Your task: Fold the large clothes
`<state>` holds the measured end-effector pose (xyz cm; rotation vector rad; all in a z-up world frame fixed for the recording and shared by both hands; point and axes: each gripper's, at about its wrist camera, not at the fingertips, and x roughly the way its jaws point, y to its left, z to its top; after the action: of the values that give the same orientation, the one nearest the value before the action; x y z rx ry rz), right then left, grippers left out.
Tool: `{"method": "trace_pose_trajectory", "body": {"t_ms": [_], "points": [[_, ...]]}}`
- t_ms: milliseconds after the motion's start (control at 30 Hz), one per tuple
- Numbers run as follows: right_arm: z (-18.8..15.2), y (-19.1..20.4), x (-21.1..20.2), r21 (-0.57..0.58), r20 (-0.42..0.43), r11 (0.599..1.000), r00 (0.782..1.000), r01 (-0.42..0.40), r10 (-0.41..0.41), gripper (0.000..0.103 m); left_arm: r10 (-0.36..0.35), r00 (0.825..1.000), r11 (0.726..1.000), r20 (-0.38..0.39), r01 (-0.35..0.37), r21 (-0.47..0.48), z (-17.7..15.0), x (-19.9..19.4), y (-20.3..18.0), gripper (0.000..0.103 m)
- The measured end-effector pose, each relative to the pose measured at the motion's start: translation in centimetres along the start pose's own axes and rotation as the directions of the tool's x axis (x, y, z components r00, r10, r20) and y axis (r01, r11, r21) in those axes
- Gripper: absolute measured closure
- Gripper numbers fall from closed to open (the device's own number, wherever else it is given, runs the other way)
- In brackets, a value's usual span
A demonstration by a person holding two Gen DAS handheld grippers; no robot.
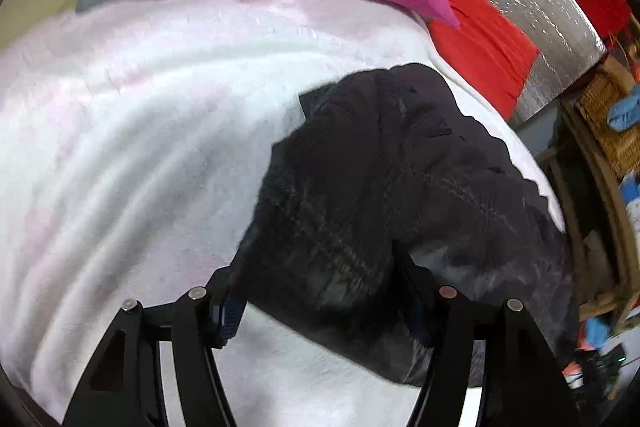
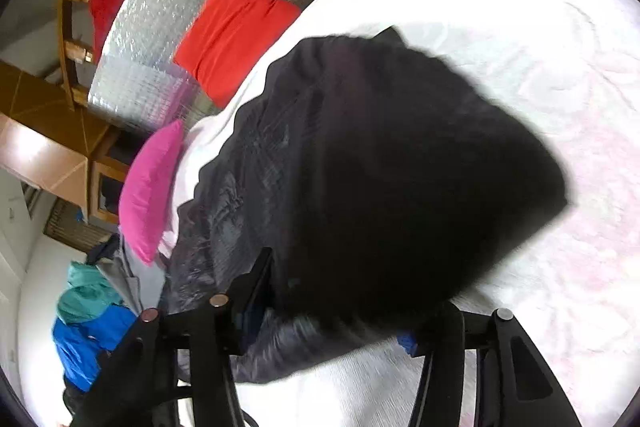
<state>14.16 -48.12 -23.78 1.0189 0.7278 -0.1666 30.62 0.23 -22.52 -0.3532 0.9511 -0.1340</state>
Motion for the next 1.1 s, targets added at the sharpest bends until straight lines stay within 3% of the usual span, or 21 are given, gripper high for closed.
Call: {"method": "trace_pose_trajectory", "body": {"t_ms": [100,200,300,333,467,567,633,700,767,900,1033,1100], "points": [[0.1,-2.3,-2.2,0.088,0.013,0.996,0.999,-0.032,0.031,0.042,0.065,0.995,0.994,0.072,-0.071,0.082,-0.5,-1.7,-0.9,0.034],[0.5,-4.5,-3.1,0.199,0.06,0.979,0.998,-0.037,0.026,0.033,0.109,0.983,0.977,0.15,-0.134,0.168,-1.1,-2.9,-1.9,0.033],[0.9,-6.3,-1.9,0.282,0.069,0.957,0.996,-0.07,0.052,0.033,0.138,0.976,0.961,0.17,-0.173,0.215,-1.0,-2.7,-2.2,0.033],[0.8,-6.1,-1.8,0.285,0.08,0.955,0.995,-0.083,0.062,0.043,0.151,0.973,0.957,0.174,-0.188,0.221,-1.0,-2.5,-2.3,0.033],[0.8,-2.4,-2.5,0.125,0.144,0.992,0.99,-0.017,-0.001,0.063,0.163,0.968,0.952,0.188,-0.205,0.229,-1.1,-2.7,-2.6,0.033],[0.3,0.6,-4.3,-0.022,0.234,1.0,0.972,-0.002,0.007,0.064,0.175,0.962,0.946,0.211,-0.224,0.234,-1.1,-3.0,-2.6,0.033],[-0.1,2.0,-4.3,-0.098,0.26,0.993,0.965,0.06,-0.032,0.064,0.182,0.958,0.941,0.224,-0.235,0.242,-1.3,-3.2,-2.7,0.033],[0.0,1.7,-3.0,-0.092,0.225,0.984,0.966,0.153,-0.129,0.064,0.192,0.953,0.936,0.234,-0.25,0.247,-1.3,-3.2,-2.8,0.033],[0.4,0.1,-1.6,-0.028,0.156,0.981,0.971,0.19,-0.183,0.063,0.189,0.955,0.937,0.23,-0.245,0.248,-1.4,-3.3,-2.8,0.033],[0.5,-0.8,-1.6,0.009,0.116,0.986,0.979,0.168,-0.168,0.061,0.196,0.953,0.936,0.23,-0.252,0.247,-1.4,-3.3,-2.7,0.033],[0.0,-1.2,-2.4,0.026,0.121,0.979,0.972,0.2,-0.202,0.04,0.203,0.946,0.93,0.252,-0.267,0.254,-1.5,-3.9,-2.7,0.033],[-0.3,-1.9,-3.9,0.053,0.132,0.979,0.97,0.197,-0.203,0.039,0.206,0.94,0.925,0.271,-0.278,0.26,-1.7,-4.4,-2.8,0.033]]}}
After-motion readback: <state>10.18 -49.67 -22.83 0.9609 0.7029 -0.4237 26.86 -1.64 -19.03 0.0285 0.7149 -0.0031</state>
